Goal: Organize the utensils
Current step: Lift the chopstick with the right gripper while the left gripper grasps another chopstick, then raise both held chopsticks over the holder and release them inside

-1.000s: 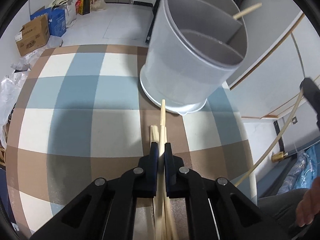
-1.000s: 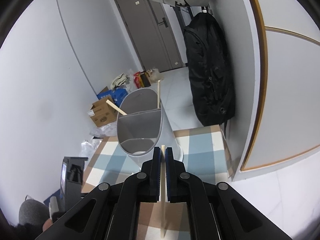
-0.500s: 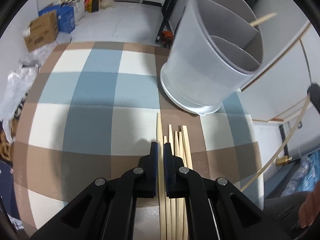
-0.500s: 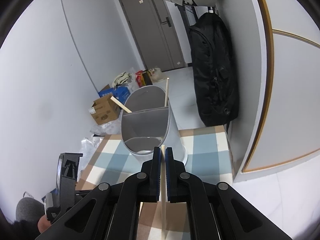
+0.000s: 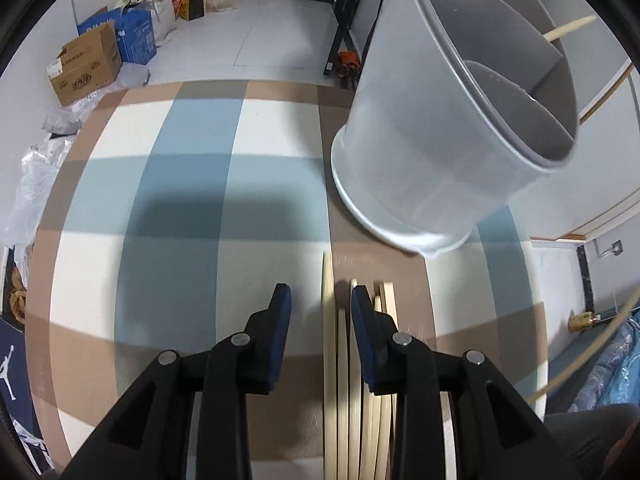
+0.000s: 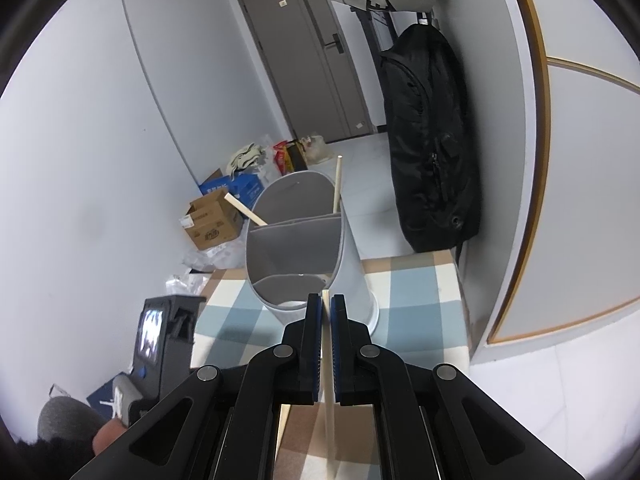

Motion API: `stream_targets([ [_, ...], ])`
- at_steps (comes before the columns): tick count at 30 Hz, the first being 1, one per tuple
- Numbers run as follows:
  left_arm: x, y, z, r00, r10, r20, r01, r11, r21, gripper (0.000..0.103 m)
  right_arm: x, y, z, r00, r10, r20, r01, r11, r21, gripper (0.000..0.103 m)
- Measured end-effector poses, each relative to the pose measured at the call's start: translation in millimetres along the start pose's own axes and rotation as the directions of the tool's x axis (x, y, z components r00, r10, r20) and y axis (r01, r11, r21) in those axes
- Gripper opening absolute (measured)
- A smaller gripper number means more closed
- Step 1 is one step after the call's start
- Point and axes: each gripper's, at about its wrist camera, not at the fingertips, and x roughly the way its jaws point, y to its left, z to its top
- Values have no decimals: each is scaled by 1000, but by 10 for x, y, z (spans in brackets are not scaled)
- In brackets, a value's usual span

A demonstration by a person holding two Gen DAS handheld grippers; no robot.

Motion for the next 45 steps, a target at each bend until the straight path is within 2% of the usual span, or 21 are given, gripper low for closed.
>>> stream_targets([
  [4,29,-35,4,999,53,12,-53,998,33,23,1,3,4,1000,2,-3,-2,1000,6,4],
  [5,29,-28,-1,998,54,18,-55,998,31,19,6,-7,6,1000,3,-4,-3,1000,7,4],
  [6,31,-21,-5,999,39,20,-40,999,31,4,8,-5,6,1000,3,-6,-3,1000,8,4],
  [7,41,-17,-11,999,39,3,-39,999,33,1,10,8,3,1000,3,-7,-3,1000,5,4],
  [10,2,7,-17,999,35,12,-36,998,53,1,10,28,13,1000,5,-5,-5,1000,-2,4],
  [14,-62,87,-15,999,19,34,-19,1000,6,1,19,21,27,1000,9,-2,-9,1000,4,4],
  [20,-396,244,-39,992,-26,127,34,997,-66,0,2,60,39,1000,11,16,-11,1000,-6,4],
  [23,-598,269,-66,981,-51,185,66,995,-81,0,-37,68,51,999,14,35,-14,1000,-6,4],
  [27,-904,260,-119,959,-67,277,88,994,-66,0,-97,75,80,998,16,64,-15,1000,-6,4],
  [33,-1034,168,-52,926,-89,367,108,994,-32,0,-169,124,110,993,27,113,-24,999,-25,4],
  [45,-1263,265,41,877,-120,465,129,992,12,0,-304,370,231,981,74,181,-61,995,-74,4],
])
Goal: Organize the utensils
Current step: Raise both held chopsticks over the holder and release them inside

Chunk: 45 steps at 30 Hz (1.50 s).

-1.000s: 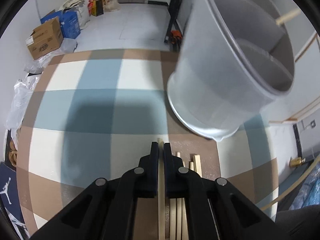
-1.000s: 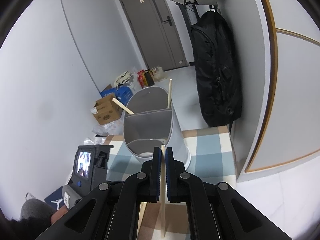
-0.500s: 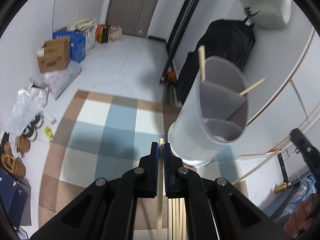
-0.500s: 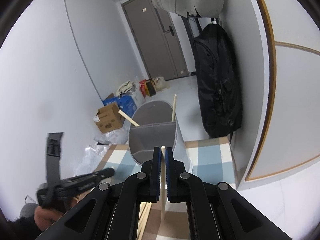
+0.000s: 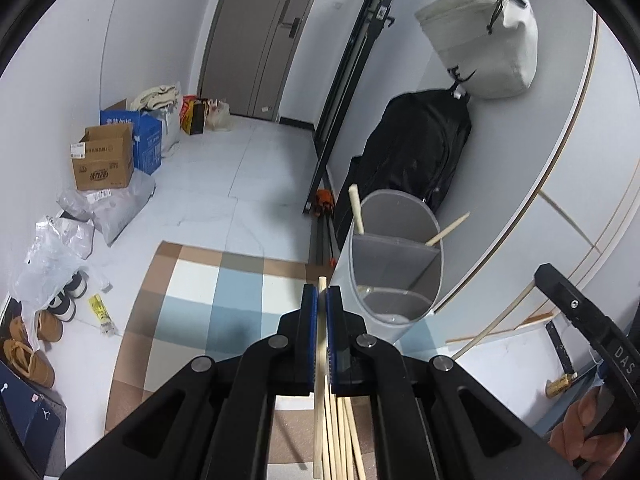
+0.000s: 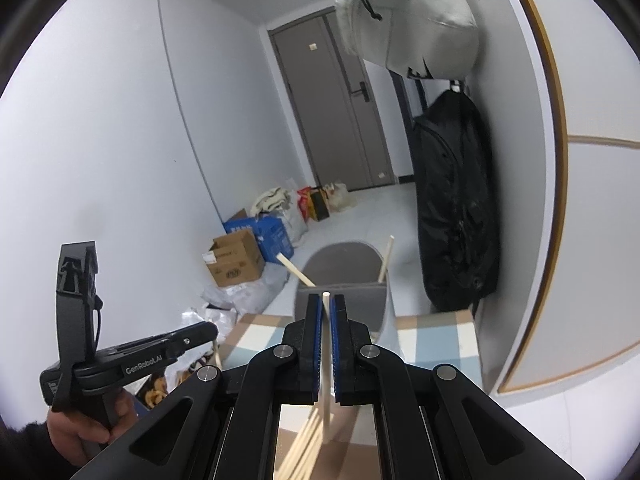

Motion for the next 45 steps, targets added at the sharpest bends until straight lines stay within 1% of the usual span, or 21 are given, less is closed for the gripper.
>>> stream_targets([
  [3,-87,-26,74,999,-19,29,19,1000,-7,0,-42,58,121,1000,7,22,-7,1000,-16,4],
  [6,-197,-111,218,997,-34,68,34,999,10,0,-83,97,278,999,19,35,-18,999,-29,4],
  [11,-309,-283,592,989,-78,124,73,996,42,0,-166,185,598,998,34,60,-30,997,-67,4],
  [16,-254,-509,965,980,-106,166,90,991,103,0,-162,228,971,997,35,73,-29,996,-85,4],
  [20,-121,-628,1216,977,-121,177,100,987,122,0,-76,184,1233,996,28,90,-19,996,-90,4],
  [23,-3,-651,1323,977,-119,179,97,987,124,0,19,130,1400,995,20,102,-10,996,-92,4],
  [26,90,-615,1347,977,-115,182,93,988,123,0,145,75,1530,994,10,107,0,995,-98,4],
  [32,304,-513,1417,976,-104,191,87,991,97,0,406,-5,1630,996,-8,94,19,993,-117,4],
  [38,471,-543,1428,973,-96,211,74,991,109,0,625,-48,1580,998,-17,63,26,989,-143,4],
  [45,644,-522,1358,972,-111,207,89,989,114,0,808,-85,1499,999,-19,30,24,987,-159,4],
])
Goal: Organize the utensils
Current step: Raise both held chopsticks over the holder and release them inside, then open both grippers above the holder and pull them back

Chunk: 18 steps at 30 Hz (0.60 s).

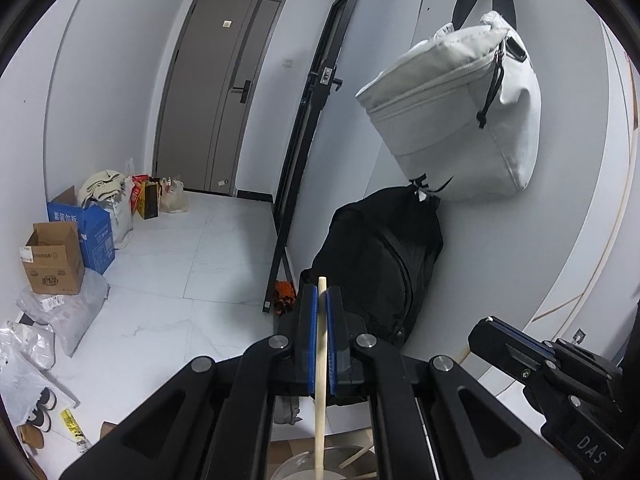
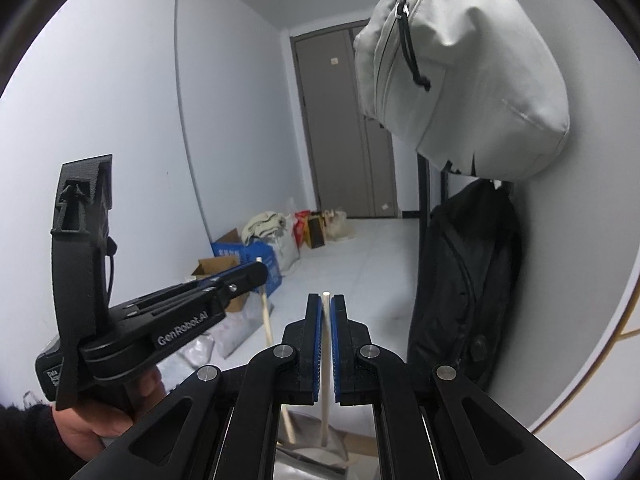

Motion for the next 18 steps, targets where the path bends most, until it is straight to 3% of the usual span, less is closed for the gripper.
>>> stream_targets([
  [18,31,-4,-233,998,-65,-26,66,998,23,0,312,-15,-429,996,40,-79,-43,998,-36,4],
])
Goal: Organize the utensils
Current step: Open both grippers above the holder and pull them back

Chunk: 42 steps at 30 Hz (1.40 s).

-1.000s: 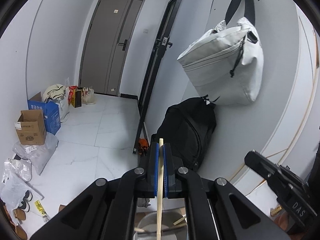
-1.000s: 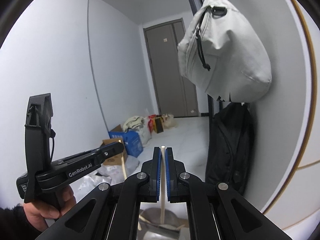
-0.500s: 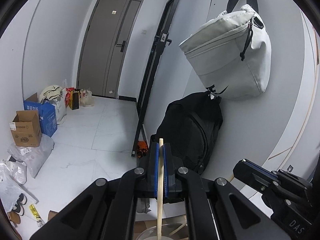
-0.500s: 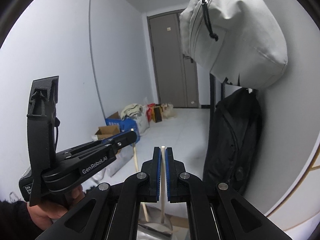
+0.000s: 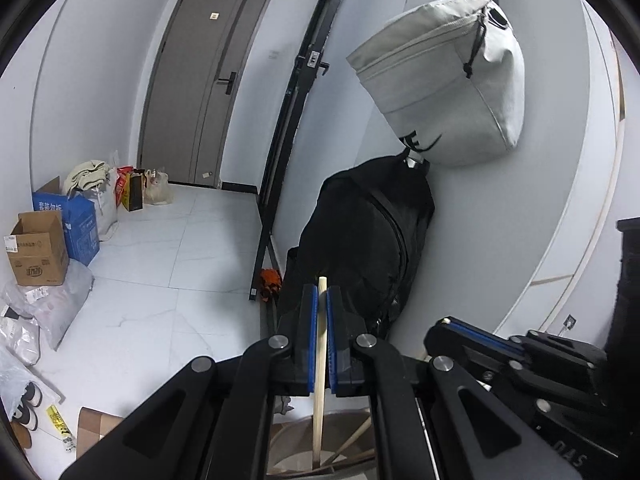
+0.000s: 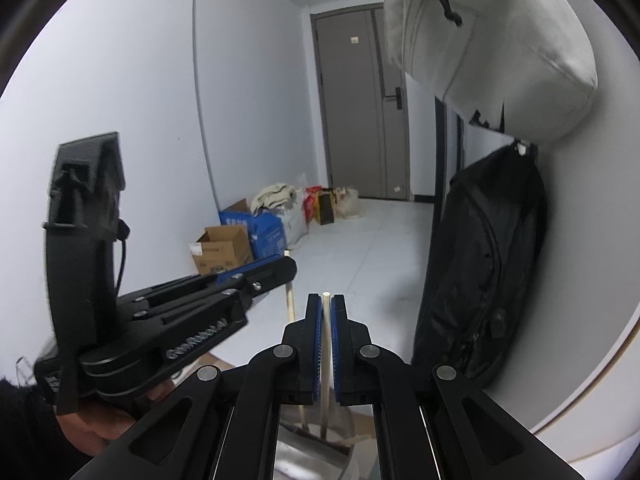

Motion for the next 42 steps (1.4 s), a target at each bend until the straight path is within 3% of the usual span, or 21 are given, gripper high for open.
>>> stream_targets([
  [19,-123,27,-125,992,-97,-78,97,995,-8,0,-15,-143,-265,998,63,-26,-60,990,126,4],
  [31,-114,-2,-178,968,-184,-171,180,983,-38,0,-159,-245,-334,989,144,-18,-136,960,244,8],
  [33,-105,-12,-173,956,-212,-201,207,977,-46,1,-222,-262,-334,989,147,-12,-139,955,261,13],
  [35,-129,-35,-176,954,-205,-218,202,979,-37,1,-289,-295,-340,990,144,4,-140,950,278,34],
  [36,-144,-46,-173,953,-202,-225,200,979,-35,2,-333,-314,-343,989,145,15,-143,947,288,37],
  [38,-167,-45,-175,949,-202,-241,198,979,-41,13,-450,-342,-347,989,141,36,-145,942,302,38],
  [40,-238,-35,-184,956,-175,-235,172,984,-37,42,-547,-352,-366,992,119,44,-127,943,308,44],
  [42,-338,-11,-196,963,-162,-216,158,987,-38,46,-667,-366,-409,993,101,53,-113,941,319,47],
])
